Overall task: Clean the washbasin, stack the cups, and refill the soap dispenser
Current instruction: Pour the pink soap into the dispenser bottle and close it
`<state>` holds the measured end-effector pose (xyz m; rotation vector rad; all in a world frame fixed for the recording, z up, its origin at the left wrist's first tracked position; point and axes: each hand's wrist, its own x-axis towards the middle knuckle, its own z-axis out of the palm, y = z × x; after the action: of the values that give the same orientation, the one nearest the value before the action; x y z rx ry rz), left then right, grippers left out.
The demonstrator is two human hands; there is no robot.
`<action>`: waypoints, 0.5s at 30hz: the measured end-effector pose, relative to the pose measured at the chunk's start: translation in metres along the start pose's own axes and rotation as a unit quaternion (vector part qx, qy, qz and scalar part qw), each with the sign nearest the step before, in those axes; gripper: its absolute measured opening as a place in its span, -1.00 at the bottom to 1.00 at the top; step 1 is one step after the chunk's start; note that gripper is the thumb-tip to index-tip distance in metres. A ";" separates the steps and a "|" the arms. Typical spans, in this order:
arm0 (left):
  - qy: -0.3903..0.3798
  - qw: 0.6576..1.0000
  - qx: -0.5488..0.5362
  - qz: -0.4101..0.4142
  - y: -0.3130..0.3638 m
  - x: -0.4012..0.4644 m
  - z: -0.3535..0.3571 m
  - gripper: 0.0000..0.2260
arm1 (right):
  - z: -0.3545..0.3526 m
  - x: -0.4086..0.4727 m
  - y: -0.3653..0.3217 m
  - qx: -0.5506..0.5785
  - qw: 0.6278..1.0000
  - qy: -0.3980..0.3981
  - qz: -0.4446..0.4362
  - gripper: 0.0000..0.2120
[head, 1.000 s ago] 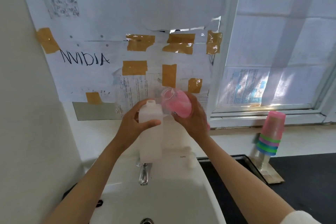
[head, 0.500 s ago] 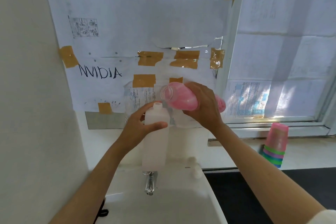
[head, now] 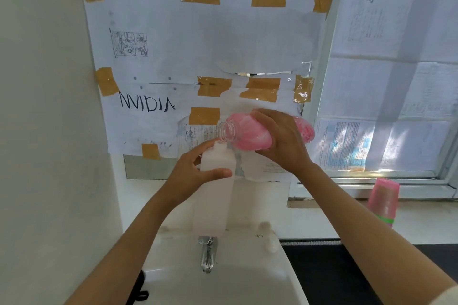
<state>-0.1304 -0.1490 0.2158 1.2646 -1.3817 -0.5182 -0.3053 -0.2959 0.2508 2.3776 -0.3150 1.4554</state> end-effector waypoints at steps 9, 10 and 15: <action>-0.006 1.000 0.010 -0.003 -0.001 -0.001 -0.004 -0.23 | 0.003 0.005 0.002 -0.004 1.000 -0.013 -0.027 -0.39; -0.007 1.000 0.007 -0.005 0.000 -0.002 -0.004 -0.25 | 0.003 0.005 0.001 -0.004 0.999 -0.013 -0.029 -0.39; -0.009 1.000 0.007 -0.009 0.001 -0.002 -0.007 -0.32 | 0.004 0.009 0.002 -0.008 0.999 -0.022 -0.046 -0.40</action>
<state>-0.1248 -0.1445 0.2172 1.2875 -1.3923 -0.5357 -0.2985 -0.2996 0.2573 2.3811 -0.2249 1.3553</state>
